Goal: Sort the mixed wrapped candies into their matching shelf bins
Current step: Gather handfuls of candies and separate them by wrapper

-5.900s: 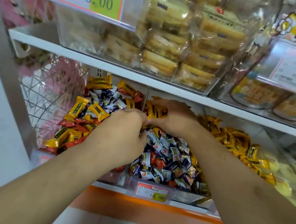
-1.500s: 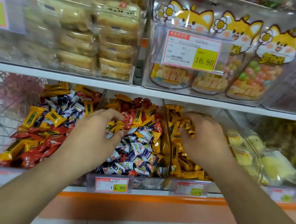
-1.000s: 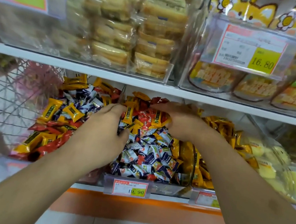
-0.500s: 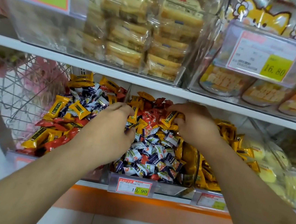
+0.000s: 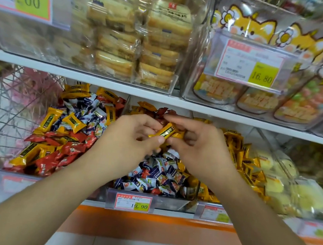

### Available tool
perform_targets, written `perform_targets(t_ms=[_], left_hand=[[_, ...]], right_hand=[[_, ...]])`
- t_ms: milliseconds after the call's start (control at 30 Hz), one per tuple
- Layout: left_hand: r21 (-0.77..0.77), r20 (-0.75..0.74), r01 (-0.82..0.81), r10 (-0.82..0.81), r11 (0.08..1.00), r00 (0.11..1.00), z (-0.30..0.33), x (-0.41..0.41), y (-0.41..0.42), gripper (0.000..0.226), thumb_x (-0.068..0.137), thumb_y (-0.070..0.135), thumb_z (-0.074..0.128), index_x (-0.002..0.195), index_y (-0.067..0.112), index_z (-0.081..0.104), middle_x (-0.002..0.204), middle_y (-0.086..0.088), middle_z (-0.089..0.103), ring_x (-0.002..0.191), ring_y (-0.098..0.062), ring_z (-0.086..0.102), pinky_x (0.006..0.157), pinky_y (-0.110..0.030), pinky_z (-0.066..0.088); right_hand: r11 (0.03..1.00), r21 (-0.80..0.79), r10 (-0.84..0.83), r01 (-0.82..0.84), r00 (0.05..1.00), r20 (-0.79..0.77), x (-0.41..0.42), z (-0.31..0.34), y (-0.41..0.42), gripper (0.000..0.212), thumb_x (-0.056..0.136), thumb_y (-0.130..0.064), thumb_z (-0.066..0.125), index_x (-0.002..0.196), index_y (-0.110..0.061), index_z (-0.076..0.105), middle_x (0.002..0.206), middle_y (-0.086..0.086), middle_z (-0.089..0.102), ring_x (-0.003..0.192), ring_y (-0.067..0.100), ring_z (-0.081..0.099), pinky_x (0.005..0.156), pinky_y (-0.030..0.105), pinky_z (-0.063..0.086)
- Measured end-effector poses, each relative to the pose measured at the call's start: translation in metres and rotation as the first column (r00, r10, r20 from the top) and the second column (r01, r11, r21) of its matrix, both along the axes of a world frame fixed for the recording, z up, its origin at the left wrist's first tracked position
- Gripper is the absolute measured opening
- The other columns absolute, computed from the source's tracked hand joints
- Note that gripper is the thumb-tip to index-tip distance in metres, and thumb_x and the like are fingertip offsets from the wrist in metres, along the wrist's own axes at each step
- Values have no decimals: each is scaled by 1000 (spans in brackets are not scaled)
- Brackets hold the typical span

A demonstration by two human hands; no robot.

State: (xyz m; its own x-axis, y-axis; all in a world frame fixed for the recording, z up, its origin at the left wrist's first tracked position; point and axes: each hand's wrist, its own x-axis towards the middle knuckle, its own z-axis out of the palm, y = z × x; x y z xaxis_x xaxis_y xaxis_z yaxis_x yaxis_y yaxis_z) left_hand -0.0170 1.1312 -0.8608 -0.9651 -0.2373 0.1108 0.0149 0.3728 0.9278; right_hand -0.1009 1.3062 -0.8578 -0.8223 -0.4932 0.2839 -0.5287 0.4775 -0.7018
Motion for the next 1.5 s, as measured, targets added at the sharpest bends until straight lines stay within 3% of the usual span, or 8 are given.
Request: perform_targets(t_ms=[133, 233, 433, 533, 667, 900, 1233, 1500], left_hand=[[59, 27, -29, 28, 998, 999, 0, 2, -3, 18, 92, 18, 75, 108, 24, 71, 99, 0, 76, 82, -11, 75, 78, -35, 63], [48, 48, -44, 42, 998, 998, -1, 3, -4, 19, 87, 24, 80, 102, 34, 72, 94, 11, 76, 91, -10, 74, 89, -43, 59], [45, 88, -13, 9, 999, 996, -1, 5, 6, 19, 87, 23, 80, 101, 34, 73, 94, 13, 74, 86, -8, 72, 82, -34, 59], [95, 110, 17, -28, 995, 993, -3, 4, 9, 23, 87, 25, 80, 106, 30, 69, 87, 4, 76, 84, -9, 74, 86, -35, 58], [121, 114, 78, -92, 990, 989, -1, 6, 14, 25, 88, 30, 77, 110, 28, 65, 83, 3, 77, 82, -14, 74, 84, -33, 58], [-249, -8, -91, 92, 964, 996, -4, 7, -3, 15, 94, 40, 69, 108, 39, 63, 99, 23, 68, 96, 10, 61, 89, -23, 51], [-622, 18, -84, 122, 779, 992, -9, 10, -21, 51, 98, 36, 62, 147, 28, 48, 150, 10, 46, 134, -13, 48, 106, -22, 36], [-616, 19, -63, 95, 785, 995, -16, 10, -25, 46, 98, 35, 62, 143, 27, 52, 147, 13, 48, 131, -10, 50, 104, -21, 38]], right_hand=[[976, -33, -217, 217, 976, 8, -8, 1, 29, 25, 93, -31, 78, 115, -40, 72, 91, -10, 76, 73, 23, 72, 65, 50, 61], [909, 23, -410, 417, 902, -131, -18, 5, 59, 30, 95, -32, 73, 125, -31, 71, 111, -15, 76, 87, 16, 73, 81, 39, 61], [879, 420, -182, 224, 973, -138, -6, 5, 62, 66, 97, -30, 71, 157, -28, 42, 157, -8, 46, 144, 16, 44, 113, 26, 37], [954, 300, 27, 19, 989, -148, 10, 9, 41, 61, 94, -29, 76, 150, -35, 51, 147, -18, 51, 138, 1, 43, 110, 9, 32], [956, 282, 152, -82, 960, -235, 14, -2, 25, 27, 93, -26, 77, 120, -31, 73, 113, -15, 67, 107, 5, 62, 91, 34, 55], [870, 231, -341, 436, 869, -359, -15, 5, 63, 20, 96, -35, 72, 107, -20, 77, 101, -1, 74, 89, 21, 65, 74, 31, 50], [887, 434, -12, 157, 948, -318, -25, -11, 20, 43, 100, -27, 66, 143, -23, 61, 140, 0, 64, 137, 24, 49, 115, 38, 42], [792, 588, 37, 164, 948, -315, -44, -28, -16, 27, 93, -23, 73, 120, -25, 71, 109, -1, 71, 119, 24, 56, 118, 43, 33]])
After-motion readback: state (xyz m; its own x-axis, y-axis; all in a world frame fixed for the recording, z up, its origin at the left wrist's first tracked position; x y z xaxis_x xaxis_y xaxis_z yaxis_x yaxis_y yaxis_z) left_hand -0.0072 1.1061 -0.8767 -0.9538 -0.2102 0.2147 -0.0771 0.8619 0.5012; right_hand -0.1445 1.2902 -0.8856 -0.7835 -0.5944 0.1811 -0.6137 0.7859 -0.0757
